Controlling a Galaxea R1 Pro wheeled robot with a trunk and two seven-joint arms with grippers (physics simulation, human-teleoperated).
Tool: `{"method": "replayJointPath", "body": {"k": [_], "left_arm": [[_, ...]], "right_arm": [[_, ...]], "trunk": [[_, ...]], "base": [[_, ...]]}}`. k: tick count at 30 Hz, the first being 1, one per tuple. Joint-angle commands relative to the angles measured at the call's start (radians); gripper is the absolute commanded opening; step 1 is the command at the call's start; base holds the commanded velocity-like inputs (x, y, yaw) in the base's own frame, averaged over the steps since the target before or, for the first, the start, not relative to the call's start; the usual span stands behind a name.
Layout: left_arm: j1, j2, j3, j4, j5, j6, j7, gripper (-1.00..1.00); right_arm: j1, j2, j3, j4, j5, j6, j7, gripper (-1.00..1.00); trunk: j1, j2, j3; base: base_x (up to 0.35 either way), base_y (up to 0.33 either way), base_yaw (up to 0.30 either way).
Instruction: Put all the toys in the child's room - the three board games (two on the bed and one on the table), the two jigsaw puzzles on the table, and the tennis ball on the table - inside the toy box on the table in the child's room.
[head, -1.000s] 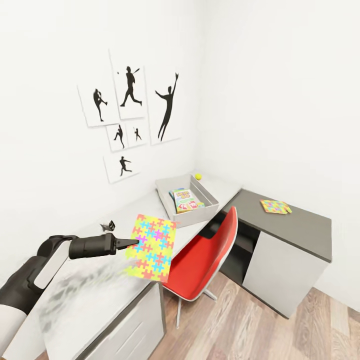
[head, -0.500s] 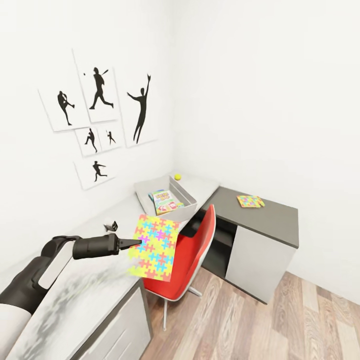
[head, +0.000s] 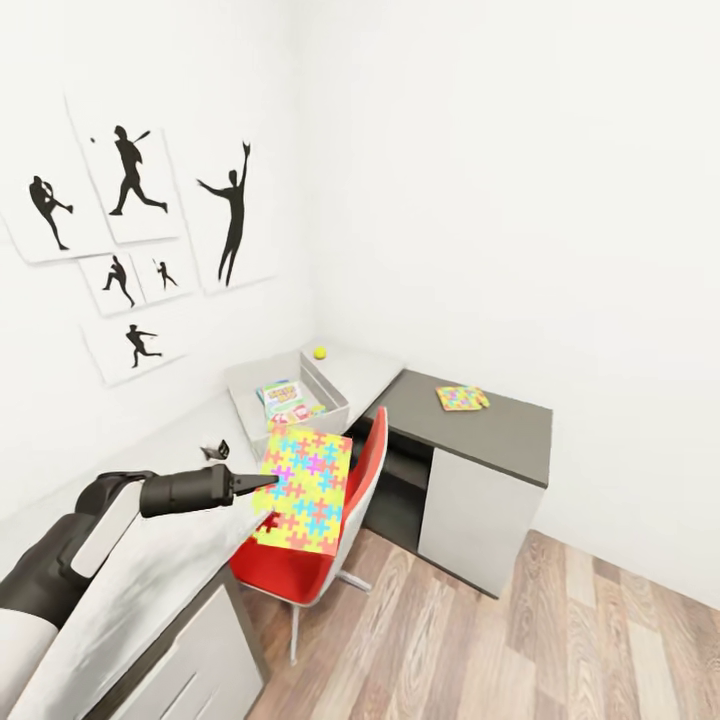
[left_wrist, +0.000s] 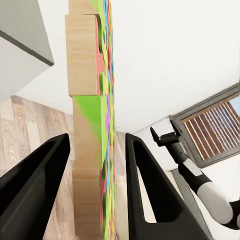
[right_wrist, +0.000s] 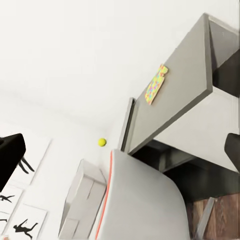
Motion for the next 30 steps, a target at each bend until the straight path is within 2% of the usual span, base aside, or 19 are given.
{"method": "replayJointPath", "body": {"k": [1,3,5,17,18,19,20,21,22,24,25,26,27,30], "left_arm": [[0.000,0.001,0.008,0.000,0.003,0.004,-0.002,-1.00],[0.002,0.001,0.033,0.000,0.003,0.004,-0.003,-1.00],[0.003,0.001,0.041,0.000,0.003,0.004,-0.002,-1.00],[0.005,0.002,0.048,0.000,0.004,0.004,-0.003,-1.00],[0.006,0.002,0.068,0.000,0.005,0.005,-0.006,-1.00],[0.006,-0.001,0.093,-0.001,0.005,0.006,-0.005,-1.00],[0.006,-0.003,0.107,-0.002,0.004,0.008,-0.004,-1.00],[0.001,-0.006,0.120,-0.002,0.004,0.013,0.003,-1.00],[-0.002,-0.006,0.125,-0.002,0.004,0.017,0.016,-1.00],[-0.022,-0.007,0.131,-0.002,0.006,0.026,0.073,-1.00],[-0.060,-0.008,0.134,0.000,0.010,0.029,0.136,-1.00],[-0.089,-0.010,0.134,0.001,0.011,0.030,0.183,-1.00],[-0.124,-0.021,0.134,0.003,0.013,0.031,0.261,-1.00],[-0.169,-0.070,0.134,0.007,0.015,0.032,0.429,-1.00]], "right_arm": [[0.000,-0.001,0.005,0.000,-0.007,0.005,-0.003,1.00],[-0.001,-0.003,0.012,-0.004,-0.009,0.004,-0.007,1.00],[-0.001,-0.003,0.013,-0.006,-0.010,0.003,-0.008,1.00],[-0.001,0.001,0.020,-0.053,-0.007,0.002,-0.008,1.00],[-0.001,0.010,0.091,-0.196,-0.003,0.001,-0.011,1.00],[-0.001,0.029,0.139,-0.309,0.001,0.006,-0.019,1.00],[-0.001,0.050,0.171,-0.403,0.003,0.014,-0.036,1.00],[-0.001,0.082,0.213,-0.533,0.006,0.049,-0.089,1.00],[-0.003,0.096,0.233,-0.580,0.006,0.087,-0.137,1.00],[-0.018,0.108,0.256,-0.623,0.006,0.154,-0.243,1.00],[-0.043,0.112,0.265,-0.638,0.006,0.185,-0.326,1.00],[-0.059,0.114,0.269,-0.644,0.006,0.200,-0.373,1.00],[-0.077,0.114,0.272,-0.649,0.006,0.213,-0.425,1.00],[-0.102,0.108,0.293,-0.653,0.006,0.234,-0.470,1.00]], "trunk": [[0.001,-0.001,-0.001],[0.001,-0.001,-0.002],[0.001,-0.001,-0.002],[0.001,-0.001,-0.001],[0.001,-0.001,-0.001],[0.001,-0.001,-0.001],[0.001,-0.001,-0.001],[0.001,-0.001,-0.001],[0.001,-0.001,-0.001],[0.001,-0.001,-0.001],[0.001,-0.001,-0.001],[0.001,-0.001,-0.001],[0.001,-0.001,-0.001],[0.001,-0.001,-0.001]], "base": [[0.223,-0.208,-0.001],[0.284,-0.081,0.000],[0.311,-0.029,0.000],[0.220,-0.128,0.023],[0.009,-0.003,0.042],[0.005,-0.001,0.022],[0.003,-0.001,0.014],[0.002,0.000,0.007],[0.001,0.000,0.005],[0.001,0.000,0.002],[0.000,0.000,0.000],[0.000,0.000,0.000],[0.000,0.000,0.000],[0.000,0.000,0.000]]}}
